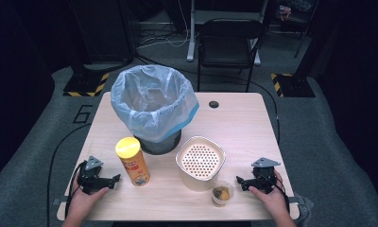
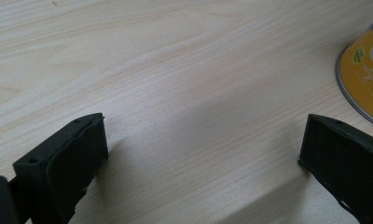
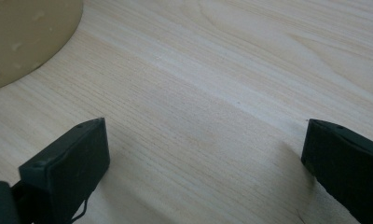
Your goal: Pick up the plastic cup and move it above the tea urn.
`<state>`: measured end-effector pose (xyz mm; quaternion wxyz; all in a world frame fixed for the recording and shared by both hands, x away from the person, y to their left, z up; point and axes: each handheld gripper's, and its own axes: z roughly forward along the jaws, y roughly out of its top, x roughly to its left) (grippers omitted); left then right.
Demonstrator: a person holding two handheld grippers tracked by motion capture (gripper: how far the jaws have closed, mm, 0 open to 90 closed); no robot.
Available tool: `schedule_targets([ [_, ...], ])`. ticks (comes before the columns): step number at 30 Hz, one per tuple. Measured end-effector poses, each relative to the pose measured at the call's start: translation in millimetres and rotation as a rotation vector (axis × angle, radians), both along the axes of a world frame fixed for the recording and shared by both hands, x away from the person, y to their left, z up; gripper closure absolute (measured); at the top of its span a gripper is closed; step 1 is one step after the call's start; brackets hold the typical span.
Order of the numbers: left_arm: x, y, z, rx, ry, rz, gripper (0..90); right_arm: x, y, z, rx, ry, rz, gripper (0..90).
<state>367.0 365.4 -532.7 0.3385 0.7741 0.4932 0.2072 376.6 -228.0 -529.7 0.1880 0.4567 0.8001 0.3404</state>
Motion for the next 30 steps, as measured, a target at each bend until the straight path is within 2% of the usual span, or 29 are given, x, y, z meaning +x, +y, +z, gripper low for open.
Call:
schedule_targets([
  [3,-0.1,-1.1,0.8,0.005,0.01,0.011,0.8,-0.2,-0.1,0.0,-0.007,-0.001,0.013,0.0],
  [4,0.1,-1.9,-0.1,0.001,-0.001,0.02,0.8,-0.5,0.0,0.1,-0.006,0.002,0.013,0.0],
  [7,0.1,-2.8,0.2,0.005,0.002,0.03,0.8,-1.9,-1.4,0.3,-0.009,0.007,0.027,0.0],
  [9,-0.4,-2.9,1.1,0.009,0.013,0.033,0.9,-2.2,-0.7,0.0,-0.006,-0.003,0.016,0.0],
  [13,-1.0,-3.5,0.2,0.006,0.0,0.042,1.0,-3.0,-0.2,-0.1,-0.004,-0.002,0.012,0.0],
  [15,-2.9,-3.9,1.0,0.003,0.014,0.043,1.2,-2.9,-0.1,-0.1,-0.005,-0.004,0.01,0.1],
  [17,-3.6,-4.0,0.0,0.001,-0.003,0.047,1.6,-3.0,-0.1,-0.1,-0.002,-0.002,0.013,0.4],
  [19,-4.2,-3.6,1.1,0.008,0.009,0.044,1.9,-3.9,-0.4,0.5,0.0,0.0,0.015,3.3],
  [20,-4.3,-4.1,0.4,0.003,0.002,0.05,1.9,-4.4,-1.6,1.2,-0.009,-0.003,0.023,7.3],
  [22,-4.4,-3.7,1.1,0.006,0.011,0.045,2.0,-6.0,-1.4,2.8,0.007,-0.012,0.015,14.9],
  [24,-4.2,-4.0,0.3,0.003,0.0,0.05,2.0,-6.0,-2.3,2.5,0.008,-0.024,0.023,14.9],
  [30,-3.6,-3.8,0.3,0.003,0.0,0.047,2.0,-7.3,-2.6,3.0,0.013,-0.02,0.023,18.0],
])
